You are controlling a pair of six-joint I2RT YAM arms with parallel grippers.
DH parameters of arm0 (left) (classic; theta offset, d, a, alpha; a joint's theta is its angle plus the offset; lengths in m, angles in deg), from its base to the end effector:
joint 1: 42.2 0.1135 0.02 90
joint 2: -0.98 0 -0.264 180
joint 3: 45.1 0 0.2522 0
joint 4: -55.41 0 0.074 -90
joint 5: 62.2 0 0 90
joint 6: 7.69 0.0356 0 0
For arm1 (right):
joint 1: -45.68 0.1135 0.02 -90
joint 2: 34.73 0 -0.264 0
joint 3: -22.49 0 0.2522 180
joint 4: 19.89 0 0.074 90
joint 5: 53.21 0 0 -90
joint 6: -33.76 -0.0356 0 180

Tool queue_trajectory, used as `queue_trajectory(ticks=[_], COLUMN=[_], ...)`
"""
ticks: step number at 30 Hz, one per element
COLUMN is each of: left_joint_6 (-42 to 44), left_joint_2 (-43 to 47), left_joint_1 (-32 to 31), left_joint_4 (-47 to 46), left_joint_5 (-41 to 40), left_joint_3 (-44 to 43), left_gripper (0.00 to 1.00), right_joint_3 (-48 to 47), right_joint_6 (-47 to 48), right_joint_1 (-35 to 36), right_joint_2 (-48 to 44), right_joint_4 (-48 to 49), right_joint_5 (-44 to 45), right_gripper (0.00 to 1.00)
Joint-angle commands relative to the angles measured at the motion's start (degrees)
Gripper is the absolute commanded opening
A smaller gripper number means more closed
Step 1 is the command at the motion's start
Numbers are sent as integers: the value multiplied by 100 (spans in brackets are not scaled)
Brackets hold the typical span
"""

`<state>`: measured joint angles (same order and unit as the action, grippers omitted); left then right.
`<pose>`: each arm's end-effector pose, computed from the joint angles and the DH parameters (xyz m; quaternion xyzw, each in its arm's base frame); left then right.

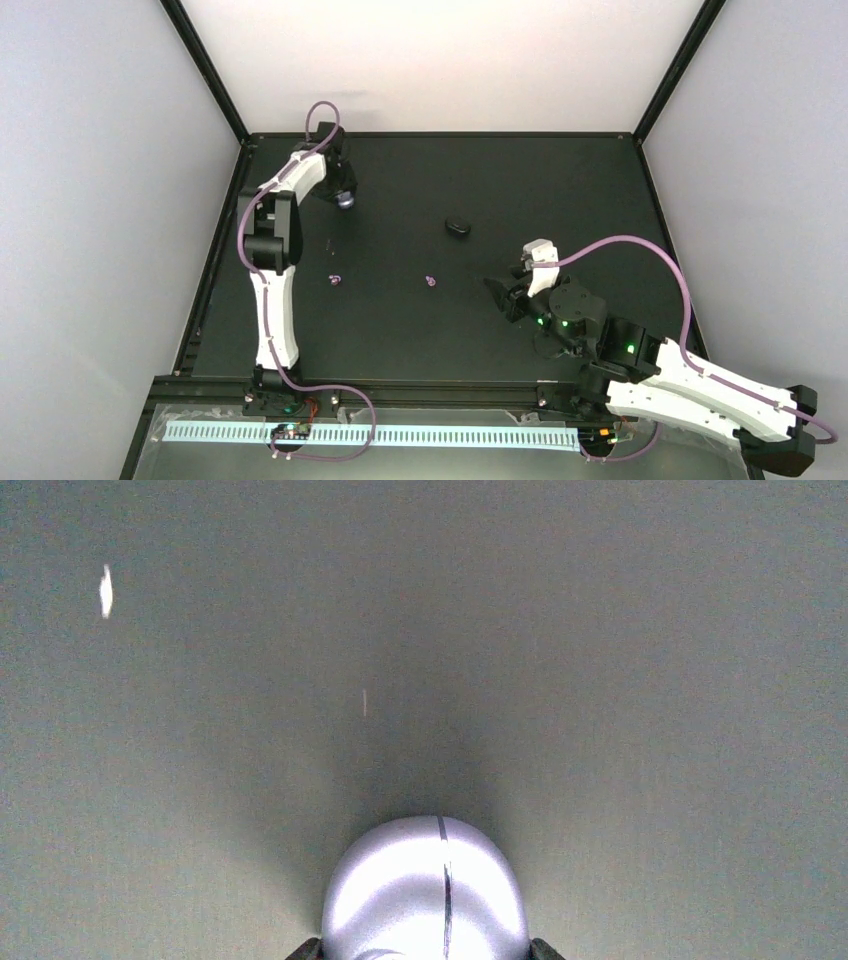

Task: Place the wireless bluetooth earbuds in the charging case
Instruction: Move the charging case to the center of the board.

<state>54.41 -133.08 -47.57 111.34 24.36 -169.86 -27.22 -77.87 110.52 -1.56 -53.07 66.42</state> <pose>0.4964 -0.0445 0.1630 -0.1970 0.9562 -0.0333 0.2138 0.0760 0.1204 0.2997 -0.1435 0.7771 0.2462 0.5612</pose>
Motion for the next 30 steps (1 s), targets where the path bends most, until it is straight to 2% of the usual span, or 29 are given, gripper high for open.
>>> queue_trajectory(ticks=[1,9,15,22,30], left_joint_6=[-301,-1012,-1837,-2477,-2249], left_joint_2=[1228,3369,4617,4924,4861], left_joint_1=[-368,-1387,-2507,-3318,-3439], left_joint_4=[-391,-1495,-1741,-1713,-1690], left_joint_5=[184,208,-95,-357,-253], left_joint_3=[1434,4693,6152,6332,6173], left_gripper=[35,34,35,40,64], right_joint_3=[108,447,521,593,445], right_joint_6=[-147,-371,-407,-533,-621], right_joint_1=[-16,-17,-15,-15,-15], right_joint_2=[-170,-415,-402,-295,-334], right_joint_4=[102,140,113,96,-305], right_joint_5=[8,-183,-242,-329,-299], right_gripper=[55,55,55,55,55])
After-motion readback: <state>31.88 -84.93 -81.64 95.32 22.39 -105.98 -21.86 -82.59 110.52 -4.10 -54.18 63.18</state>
